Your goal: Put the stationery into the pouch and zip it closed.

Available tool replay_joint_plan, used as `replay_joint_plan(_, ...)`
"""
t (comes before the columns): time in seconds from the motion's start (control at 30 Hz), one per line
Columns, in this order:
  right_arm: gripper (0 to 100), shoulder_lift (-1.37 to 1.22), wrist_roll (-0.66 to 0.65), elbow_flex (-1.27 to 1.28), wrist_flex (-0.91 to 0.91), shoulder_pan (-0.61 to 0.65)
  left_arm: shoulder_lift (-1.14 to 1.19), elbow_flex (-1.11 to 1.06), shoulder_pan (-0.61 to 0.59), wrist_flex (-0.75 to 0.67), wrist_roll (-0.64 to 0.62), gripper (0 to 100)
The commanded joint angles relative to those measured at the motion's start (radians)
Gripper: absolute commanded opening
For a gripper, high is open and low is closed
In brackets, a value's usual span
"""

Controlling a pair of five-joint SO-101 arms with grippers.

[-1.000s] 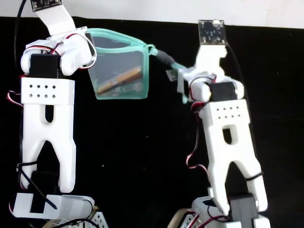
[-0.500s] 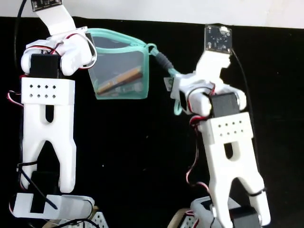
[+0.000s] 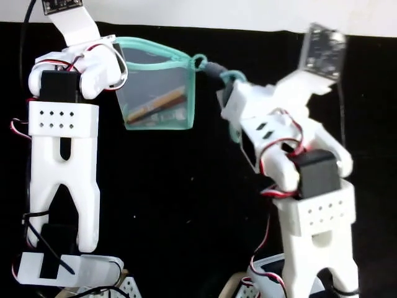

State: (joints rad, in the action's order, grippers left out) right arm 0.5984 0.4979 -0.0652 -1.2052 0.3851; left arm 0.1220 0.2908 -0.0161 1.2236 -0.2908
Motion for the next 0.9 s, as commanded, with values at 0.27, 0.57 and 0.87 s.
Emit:
replay_joint_plan(0.27,0.5,-0.199,0.087,-0.36,-0.002,0.002,0.107,-0.025,0.051,0.012,0.006,1)
replay_joint_plan(0.57,0.5,-0.367,0.089,-0.722,-0.004,0.005,0.105,-0.024,0.051,0.011,0.011,1)
replay_joint_plan(0.87,0.5,-0.437,0.086,-0.952,-0.091,0.084,0.105,-0.018,0.065,-0.041,0.176,1)
